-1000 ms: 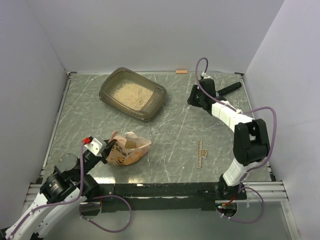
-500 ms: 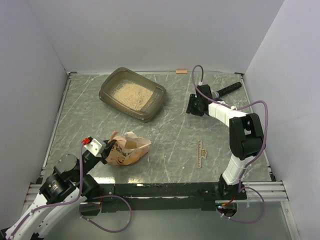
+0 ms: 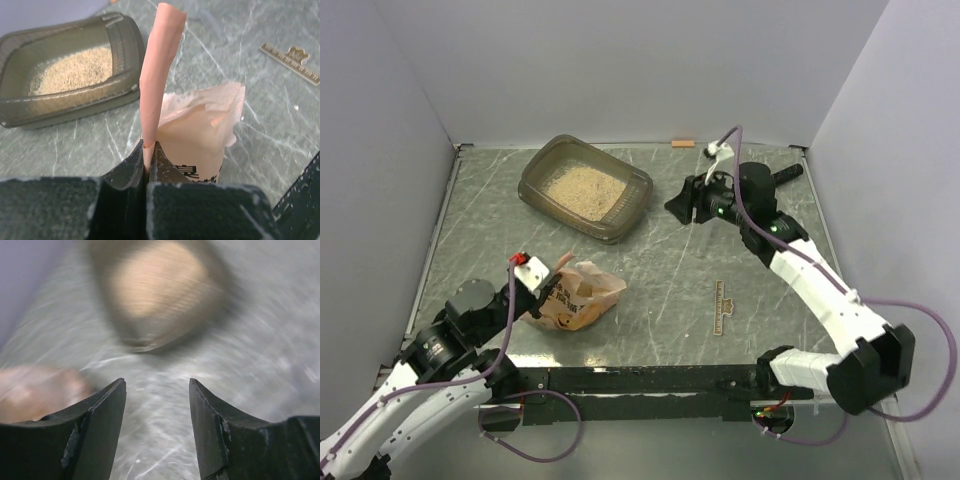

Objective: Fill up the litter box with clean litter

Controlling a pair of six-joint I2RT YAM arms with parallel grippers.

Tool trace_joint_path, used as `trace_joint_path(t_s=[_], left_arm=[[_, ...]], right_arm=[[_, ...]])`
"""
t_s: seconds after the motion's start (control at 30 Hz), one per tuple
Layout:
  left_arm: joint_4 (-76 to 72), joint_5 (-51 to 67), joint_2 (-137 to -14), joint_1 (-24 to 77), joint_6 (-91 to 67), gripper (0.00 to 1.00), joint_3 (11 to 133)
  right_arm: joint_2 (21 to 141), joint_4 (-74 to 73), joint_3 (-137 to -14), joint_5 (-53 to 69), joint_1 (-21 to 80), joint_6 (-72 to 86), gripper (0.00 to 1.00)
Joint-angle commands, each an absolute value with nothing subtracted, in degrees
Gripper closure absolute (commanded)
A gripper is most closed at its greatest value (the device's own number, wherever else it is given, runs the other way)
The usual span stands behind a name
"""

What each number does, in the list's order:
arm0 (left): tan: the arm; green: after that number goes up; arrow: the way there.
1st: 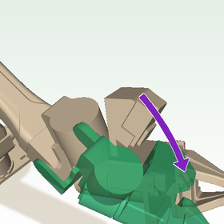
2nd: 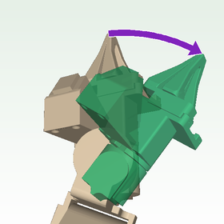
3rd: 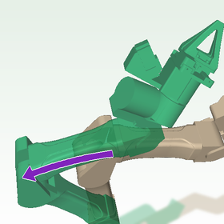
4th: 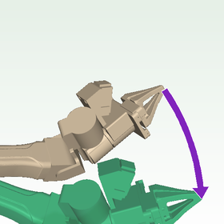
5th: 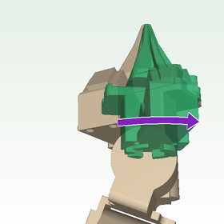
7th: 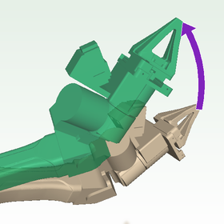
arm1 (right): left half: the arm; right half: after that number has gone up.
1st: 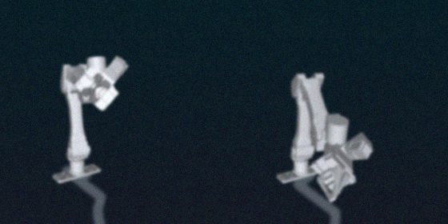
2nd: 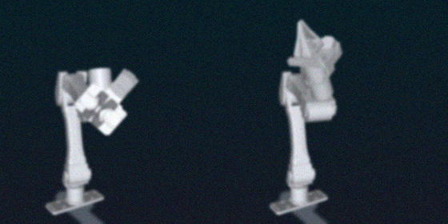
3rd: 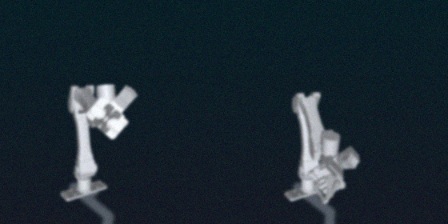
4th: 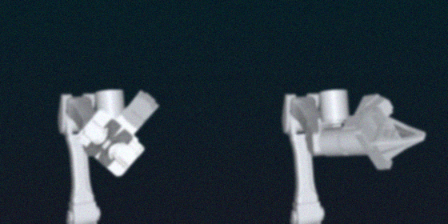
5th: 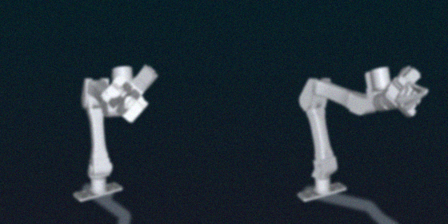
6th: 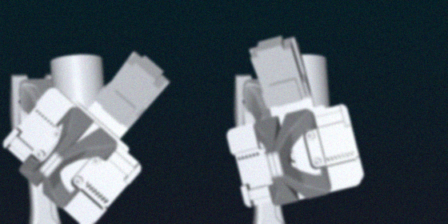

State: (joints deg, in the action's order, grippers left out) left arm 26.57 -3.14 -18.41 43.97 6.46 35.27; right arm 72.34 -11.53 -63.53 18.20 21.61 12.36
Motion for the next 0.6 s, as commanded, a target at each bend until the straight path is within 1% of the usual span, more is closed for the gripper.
trace_joint_path(t_s=[0.0, 0.17, 0.27, 0.3, 0.5, 0.57], left_arm=[[24.25, 0.18, -22.40, 44.03, 6.77, 0.99, 45.41], [28.73, -1.75, -25.22, 44.03, 6.24, 0.99, 51.23], [30.14, -3.51, -24.87, 44.12, 6.24, 0.99, 53.52], [31.19, -4.30, -24.96, 44.12, 6.15, 0.99, 54.66], [34.54, -4.66, -26.01, 44.12, 5.63, 0.99, 56.87], [34.80, -5.18, -25.84, 44.12, 5.80, 0.99, 56.78]], right_arm=[[69.96, -11.52, -59.25, 35.41, 25.82, -1.29, 0.38], [68.38, -4.16, -52.83, 45.16, 29.00, -8.77, 0.32], [67.94, -0.36, -49.23, 51.82, 30.14, -10.01, 0.28], [68.29, 3.13, -48.17, 53.07, 30.32, -10.37, 0.27], [71.62, 8.69, -46.76, 61.94, 31.55, -14.32, 0.24], [73.29, 12.64, -46.58, 63.71, 32.08, -13.98, 0.24]])
